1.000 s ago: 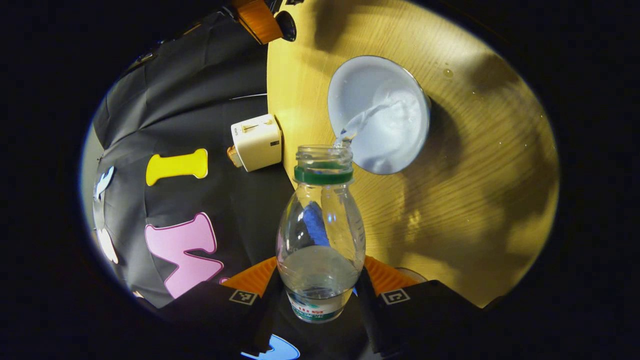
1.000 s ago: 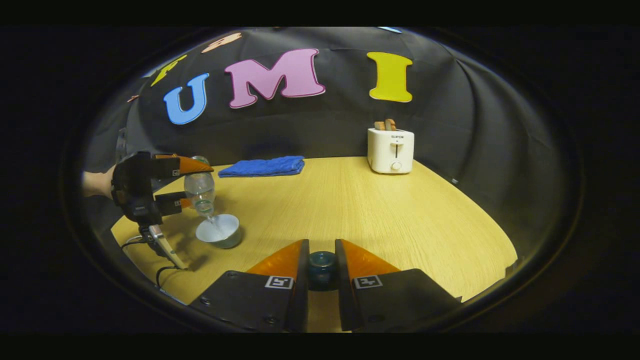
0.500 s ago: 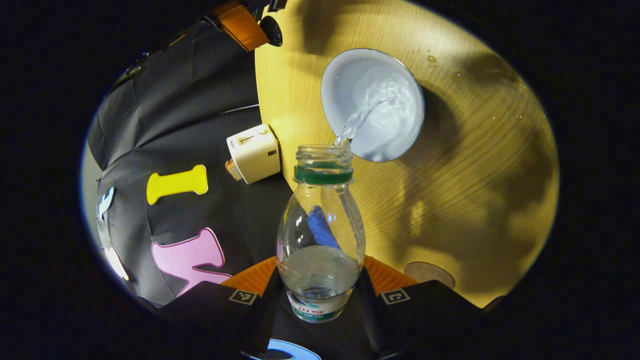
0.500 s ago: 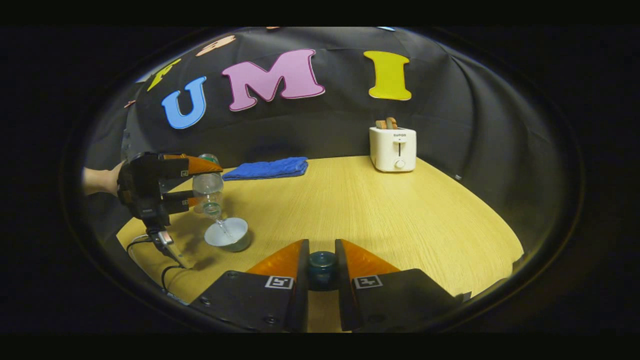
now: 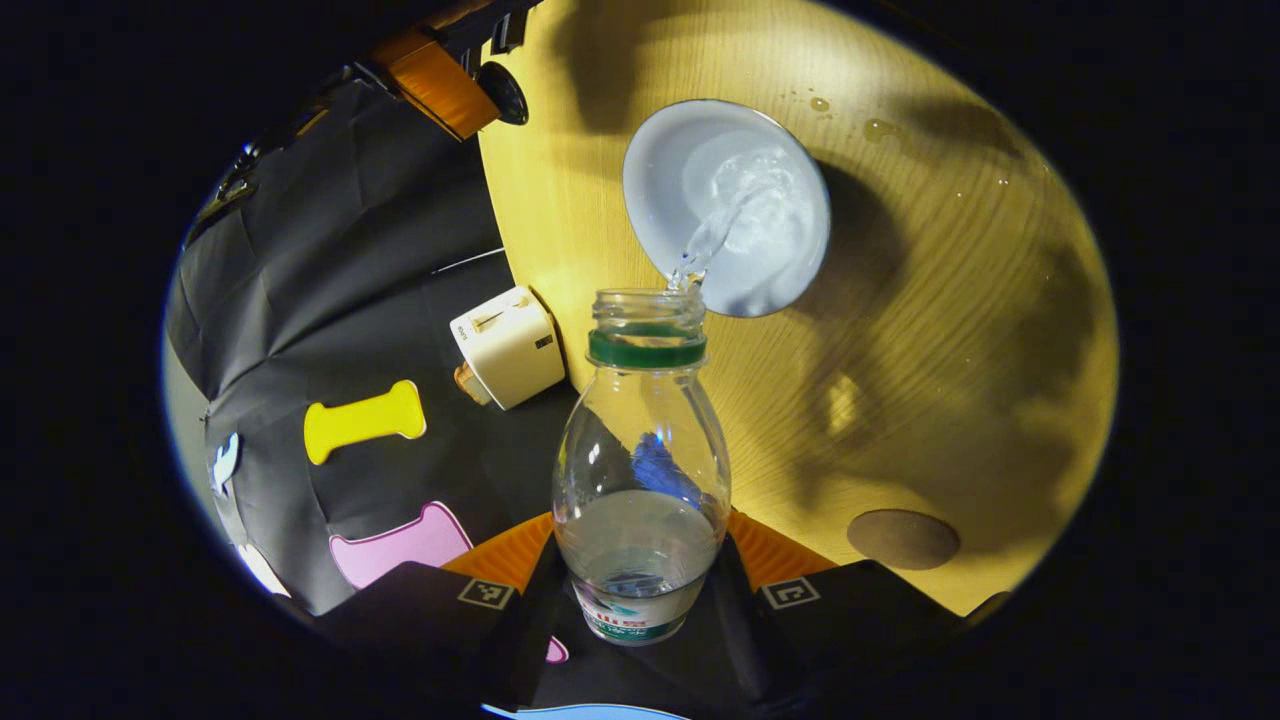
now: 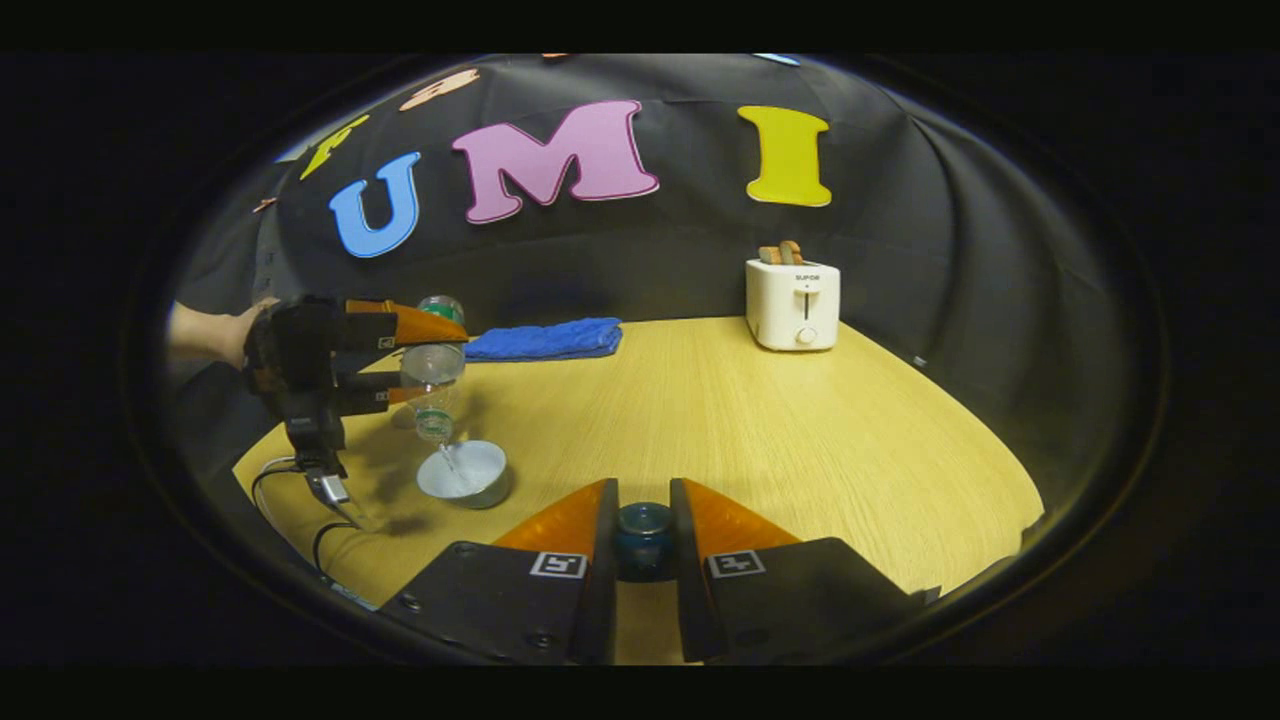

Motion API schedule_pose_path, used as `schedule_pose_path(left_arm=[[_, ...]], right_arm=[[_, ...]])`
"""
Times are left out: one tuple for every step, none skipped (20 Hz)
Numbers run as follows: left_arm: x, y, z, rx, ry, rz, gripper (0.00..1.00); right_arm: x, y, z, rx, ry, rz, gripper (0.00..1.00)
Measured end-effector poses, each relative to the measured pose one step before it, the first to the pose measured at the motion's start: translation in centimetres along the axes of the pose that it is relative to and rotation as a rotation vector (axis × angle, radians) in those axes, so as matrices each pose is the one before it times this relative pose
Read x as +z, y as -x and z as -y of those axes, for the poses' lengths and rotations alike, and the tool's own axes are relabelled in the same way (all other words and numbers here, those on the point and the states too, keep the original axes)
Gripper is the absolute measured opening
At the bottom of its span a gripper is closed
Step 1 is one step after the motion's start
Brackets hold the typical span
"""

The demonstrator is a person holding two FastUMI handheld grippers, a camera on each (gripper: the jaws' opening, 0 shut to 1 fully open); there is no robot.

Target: Open the teacup lid with one hand, grasp the water bottle and pour water into the teacup with the other hand; after pouring, place the water bottle on the coaster and then close the teacup lid.

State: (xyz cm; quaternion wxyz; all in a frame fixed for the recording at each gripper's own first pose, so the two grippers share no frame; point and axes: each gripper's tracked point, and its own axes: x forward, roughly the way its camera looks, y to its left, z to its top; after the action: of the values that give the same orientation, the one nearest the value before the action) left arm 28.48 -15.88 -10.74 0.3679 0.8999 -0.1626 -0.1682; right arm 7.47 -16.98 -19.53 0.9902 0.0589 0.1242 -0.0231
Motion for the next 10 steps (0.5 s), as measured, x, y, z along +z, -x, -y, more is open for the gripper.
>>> schedule_pose_path(left_arm=[[-0.221,-0.041,-0.160,0.00124,-0.01162,0.00319,0.74],[-0.056,-0.041,-0.085,-0.00280,-0.00982,0.00333,0.74],[0.059,-0.009,0.040,-0.00484,-0.01166,0.00492,0.74],[-0.112,-0.018,-0.205,-0.00289,-0.01530,0.00212,0.74],[-0.051,-0.004,-0.154,0.00036,-0.00681,0.00415,0.74],[-0.049,-0.034,-0.108,-0.00353,-0.00393,0.00445,0.74],[-0.008,-0.070,-0.221,0.00336,-0.01090,0.00233,0.74],[-0.193,0.045,-0.273,0.00057,-0.00849,-0.00056,0.74],[-0.091,0.053,-0.143,0.00117,-0.00523,-0.00056,0.74],[-0.103,-0.046,-0.152,0.00011,-0.00463,-0.00082,0.74]], right_arm=[[-0.037,-0.010,-0.109,0.00219,0.00494,-0.00162,0.29],[-0.010,0.031,-0.132,0.00252,0.00404,-0.00026,0.29],[0.025,0.034,-0.056,0.00260,0.00094,-0.00066,0.29],[-0.009,0.090,-0.104,0.00317,-0.00060,-0.00200,0.29],[0.129,-0.024,-0.093,0.00238,0.00161,0.00028,0.29],[0.043,0.050,0.038,0.00081,0.00519,0.00143,0.29],[0.139,0.020,-0.010,0.00109,0.00501,0.00091,0.29],[0.080,-0.002,-0.020,0.00096,0.00203,0.00126,0.29],[0.060,-0.057,-0.031,0.00115,-0.00068,0.00109,0.29],[0.024,0.053,0.007,0.00062,-0.00143,0.00099,0.29]])
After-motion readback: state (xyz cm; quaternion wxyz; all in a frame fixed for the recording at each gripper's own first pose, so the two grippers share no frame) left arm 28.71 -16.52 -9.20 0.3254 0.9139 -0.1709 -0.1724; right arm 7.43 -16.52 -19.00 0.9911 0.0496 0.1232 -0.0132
